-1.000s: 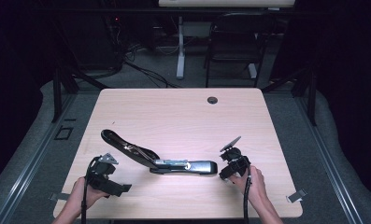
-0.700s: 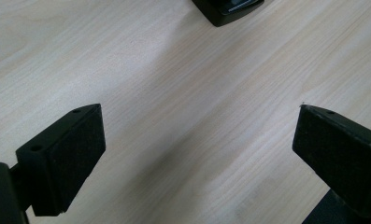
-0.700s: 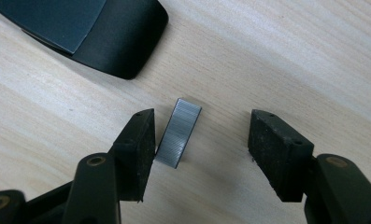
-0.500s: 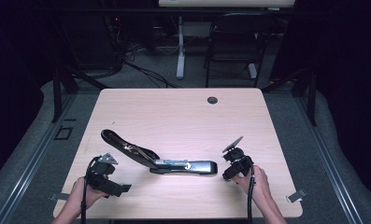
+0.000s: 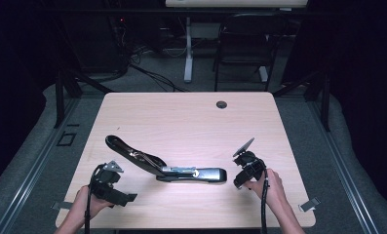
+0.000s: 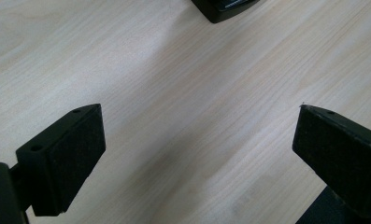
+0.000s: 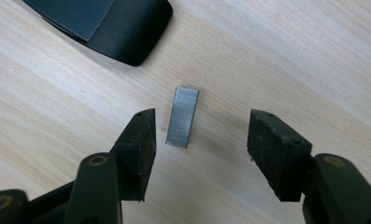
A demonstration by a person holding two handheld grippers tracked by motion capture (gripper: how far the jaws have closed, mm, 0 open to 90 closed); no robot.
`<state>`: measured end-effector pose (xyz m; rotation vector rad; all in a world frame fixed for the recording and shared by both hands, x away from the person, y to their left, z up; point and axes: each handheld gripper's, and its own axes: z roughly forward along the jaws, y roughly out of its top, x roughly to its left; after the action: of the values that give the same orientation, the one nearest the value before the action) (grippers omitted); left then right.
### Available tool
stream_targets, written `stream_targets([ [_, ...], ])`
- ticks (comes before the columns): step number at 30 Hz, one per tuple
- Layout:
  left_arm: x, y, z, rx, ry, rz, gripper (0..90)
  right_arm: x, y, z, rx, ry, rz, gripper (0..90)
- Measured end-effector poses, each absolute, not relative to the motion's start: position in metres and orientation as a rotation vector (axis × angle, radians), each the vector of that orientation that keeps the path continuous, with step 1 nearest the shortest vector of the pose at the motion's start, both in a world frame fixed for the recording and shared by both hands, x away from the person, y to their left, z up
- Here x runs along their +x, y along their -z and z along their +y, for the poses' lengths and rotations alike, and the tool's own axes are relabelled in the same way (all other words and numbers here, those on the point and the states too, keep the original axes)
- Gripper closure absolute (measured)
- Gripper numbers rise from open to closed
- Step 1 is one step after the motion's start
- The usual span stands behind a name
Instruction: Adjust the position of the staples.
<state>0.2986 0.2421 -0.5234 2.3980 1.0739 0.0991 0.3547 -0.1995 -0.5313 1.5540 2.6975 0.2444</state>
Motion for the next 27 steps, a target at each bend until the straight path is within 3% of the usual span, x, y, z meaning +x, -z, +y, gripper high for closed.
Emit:
stream_targets([
  [13,0.300,0.524,0.239,2.416,-0.092,1.057,2.9,0.360,0.535,-0.182,1.618,-0.233,2.674,64.3],
  [27,0.301,0.525,0.239,2.424,-0.081,1.055,3.0,0.366,0.536,-0.180,1.602,-0.141,2.711,70.3],
])
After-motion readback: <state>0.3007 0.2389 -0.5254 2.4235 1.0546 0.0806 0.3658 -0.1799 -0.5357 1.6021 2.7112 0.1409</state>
